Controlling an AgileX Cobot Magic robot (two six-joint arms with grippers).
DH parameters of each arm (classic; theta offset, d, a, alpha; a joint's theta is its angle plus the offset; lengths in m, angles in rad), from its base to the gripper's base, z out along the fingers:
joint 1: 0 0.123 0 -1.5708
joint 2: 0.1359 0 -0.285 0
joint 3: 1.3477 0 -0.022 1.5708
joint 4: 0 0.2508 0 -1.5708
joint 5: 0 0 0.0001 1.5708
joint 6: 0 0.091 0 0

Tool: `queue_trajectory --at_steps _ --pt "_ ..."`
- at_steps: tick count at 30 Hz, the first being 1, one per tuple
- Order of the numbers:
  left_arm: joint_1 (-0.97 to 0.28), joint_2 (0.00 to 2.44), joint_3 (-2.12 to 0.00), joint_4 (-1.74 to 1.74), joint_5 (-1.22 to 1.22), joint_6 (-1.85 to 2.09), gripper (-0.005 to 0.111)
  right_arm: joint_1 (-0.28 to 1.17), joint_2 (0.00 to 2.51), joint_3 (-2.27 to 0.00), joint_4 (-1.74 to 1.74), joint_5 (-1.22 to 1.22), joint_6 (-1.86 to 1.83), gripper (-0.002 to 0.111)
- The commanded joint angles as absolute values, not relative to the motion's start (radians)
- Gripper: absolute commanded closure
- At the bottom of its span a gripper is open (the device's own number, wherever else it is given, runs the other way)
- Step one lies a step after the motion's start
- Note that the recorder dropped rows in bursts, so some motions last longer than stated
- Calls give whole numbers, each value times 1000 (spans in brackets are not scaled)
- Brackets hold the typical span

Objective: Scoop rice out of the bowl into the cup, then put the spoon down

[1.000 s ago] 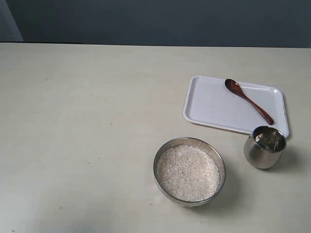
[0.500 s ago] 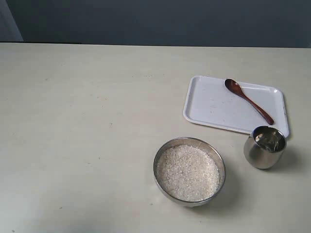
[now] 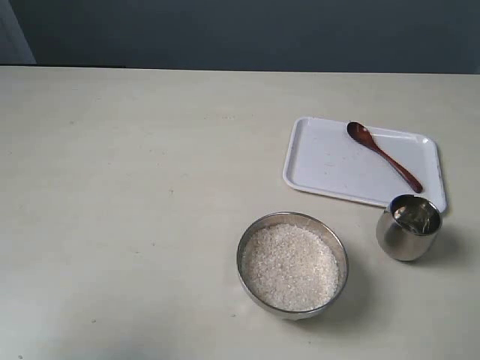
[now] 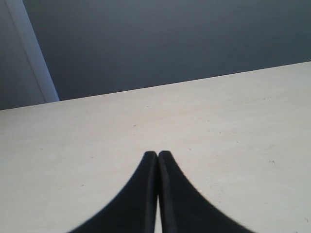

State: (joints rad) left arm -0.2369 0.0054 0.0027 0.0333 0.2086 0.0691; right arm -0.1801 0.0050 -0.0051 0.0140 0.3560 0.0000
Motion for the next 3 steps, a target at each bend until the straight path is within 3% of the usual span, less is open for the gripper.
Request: queue_trajectory --at_steps 1,3 --pt "-242 0 0 31 206 64 106 -186 0 0 13 351 0 109" --pt "-242 0 0 31 206 64 106 -186 0 0 13 351 0 109"
